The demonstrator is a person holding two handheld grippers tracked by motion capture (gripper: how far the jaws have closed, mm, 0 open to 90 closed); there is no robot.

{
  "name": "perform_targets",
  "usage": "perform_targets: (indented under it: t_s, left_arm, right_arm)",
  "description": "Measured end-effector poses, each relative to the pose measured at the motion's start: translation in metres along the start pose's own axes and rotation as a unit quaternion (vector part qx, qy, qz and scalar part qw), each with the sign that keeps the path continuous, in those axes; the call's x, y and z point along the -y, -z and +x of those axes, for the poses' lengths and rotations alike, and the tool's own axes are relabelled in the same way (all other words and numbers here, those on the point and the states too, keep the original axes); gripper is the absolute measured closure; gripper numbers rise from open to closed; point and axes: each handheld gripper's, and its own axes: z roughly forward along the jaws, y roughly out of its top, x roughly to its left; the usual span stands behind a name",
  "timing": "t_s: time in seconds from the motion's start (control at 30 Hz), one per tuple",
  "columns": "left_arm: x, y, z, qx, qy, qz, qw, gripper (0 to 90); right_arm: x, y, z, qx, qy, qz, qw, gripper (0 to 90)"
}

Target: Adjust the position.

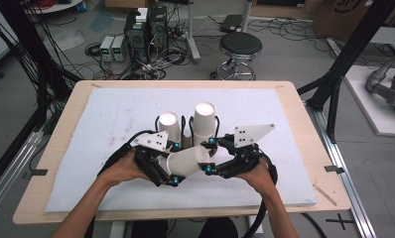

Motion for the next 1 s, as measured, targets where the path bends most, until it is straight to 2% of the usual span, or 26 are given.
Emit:
perform_targets:
  t_s: [0.4, 0.57, 0.6, 0.63, 0.67, 0.7, 0.87, 0.97, 1.0]
  left_arm:
    - [-0.0007, 0.0033, 0.0006, 0.0, -0.025, -0.006, 0.9997, 23.6]
    - [-0.0008, 0.004, 0.0005, 0.0, -0.036, 0.002, 0.9993, 25.2]
    - [-0.0006, 0.0034, -0.0004, -0.003, -0.032, 0.001, 0.9995, 25.5]
    - [-0.0006, 0.0039, -0.0001, -0.007, -0.033, 0.004, 0.9994, 26.0]
    - [-0.0003, 0.0042, 0.0, -0.007, -0.031, 0.002, 0.9995, 26.4]
    - [-0.0003, 0.0048, 0.0002, -0.008, -0.03, 0.001, 0.9995, 26.7]
    - [-0.0002, 0.0057, 0.0002, -0.01, -0.03, 0.003, 0.9995, 26.8]
    - [-0.0001, 0.0056, -0.0004, -0.013, -0.032, 0.012, 0.9993, 26.8]
    - [-0.0002, 0.0058, -0.0012, -0.013, -0.03, 0.013, 0.9994, 26.9]
  right_arm:
    - [0.0015, -0.0023, -0.0012, -0.005, -0.001, -0.001, 1.0, 37.8]
    - [0.0023, -0.0029, -0.0009, -0.003, 0.001, 0.001, 1.0, 37.0]
    - [0.0027, -0.0033, -0.0004, -0.002, 0.004, 0.002, 1.0, 34.6]
    - [0.0028, -0.0044, 0.0005, 0.002, 0.015, 0.005, 0.9999, 25.5]
    - [0.0028, -0.005, 0.0013, 0.007, 0.012, 0.004, 0.9999, 14.3]
    - [0.0029, -0.005, 0.0013, 0.01, 0.004, 0.002, 0.9999, 13.9]
    - [0.0049, 0.0005, 0.0015, 0.021, 0.0, 0.003, 0.9998, 13.8]
    - [0.0052, 0.0031, 0.0013, 0.018, -0.001, 0.002, 0.9998, 13.8]
    - [0.005, 0.0048, 0.0014, 0.021, 0.0, 0.013, 0.9997, 13.8]
